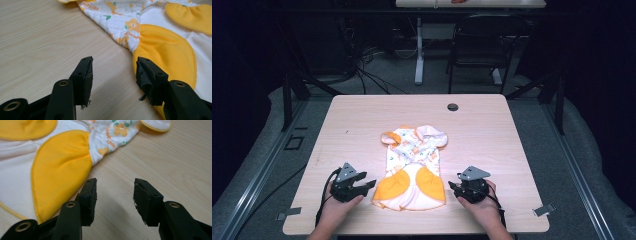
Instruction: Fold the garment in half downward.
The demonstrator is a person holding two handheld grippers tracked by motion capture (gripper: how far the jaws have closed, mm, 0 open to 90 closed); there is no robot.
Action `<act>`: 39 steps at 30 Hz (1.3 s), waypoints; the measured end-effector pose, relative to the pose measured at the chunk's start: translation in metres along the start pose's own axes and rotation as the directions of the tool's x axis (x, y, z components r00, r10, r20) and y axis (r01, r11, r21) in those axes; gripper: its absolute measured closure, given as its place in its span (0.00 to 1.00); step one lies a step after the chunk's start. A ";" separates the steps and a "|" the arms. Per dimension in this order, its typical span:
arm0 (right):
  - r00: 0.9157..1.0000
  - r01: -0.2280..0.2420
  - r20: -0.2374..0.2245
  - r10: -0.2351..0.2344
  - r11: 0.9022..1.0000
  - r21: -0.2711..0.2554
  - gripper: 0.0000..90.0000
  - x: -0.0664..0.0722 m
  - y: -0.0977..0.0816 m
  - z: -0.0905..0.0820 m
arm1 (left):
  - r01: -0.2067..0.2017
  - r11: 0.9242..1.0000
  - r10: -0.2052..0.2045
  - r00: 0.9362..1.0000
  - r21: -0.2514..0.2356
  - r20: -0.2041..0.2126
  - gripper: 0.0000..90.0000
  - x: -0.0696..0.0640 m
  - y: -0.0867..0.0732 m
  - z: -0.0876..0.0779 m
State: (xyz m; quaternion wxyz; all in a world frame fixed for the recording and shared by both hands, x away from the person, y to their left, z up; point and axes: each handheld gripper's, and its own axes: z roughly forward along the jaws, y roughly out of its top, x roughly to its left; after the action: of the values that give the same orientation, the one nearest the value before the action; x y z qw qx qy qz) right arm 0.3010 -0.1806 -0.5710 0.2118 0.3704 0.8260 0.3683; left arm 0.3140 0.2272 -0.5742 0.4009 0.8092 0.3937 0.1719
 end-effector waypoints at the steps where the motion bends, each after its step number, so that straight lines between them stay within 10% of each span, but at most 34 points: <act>1: 1.000 0.003 0.001 -0.003 1.000 -0.004 0.61 0.001 -0.001 0.001 | 0.008 1.000 -0.008 1.000 -0.001 0.021 0.58 0.000 0.000 0.001; 19: 0.997 0.038 -0.073 -0.036 0.999 0.030 0.78 0.011 0.013 0.010 | 0.045 0.999 -0.045 0.997 0.001 0.056 0.73 -0.005 0.013 0.009; 39: 0.992 0.011 -0.123 -0.004 0.998 0.055 1.00 0.013 0.038 0.051 | -0.050 0.995 0.044 0.996 0.083 0.080 0.99 -0.020 0.039 0.056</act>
State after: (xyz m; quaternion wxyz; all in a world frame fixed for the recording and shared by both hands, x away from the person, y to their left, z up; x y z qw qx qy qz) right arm 0.3419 -0.1305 -0.5760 0.1517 0.3496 0.8488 0.3664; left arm 0.3541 0.1687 -0.5770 0.3771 0.8405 0.3656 0.1327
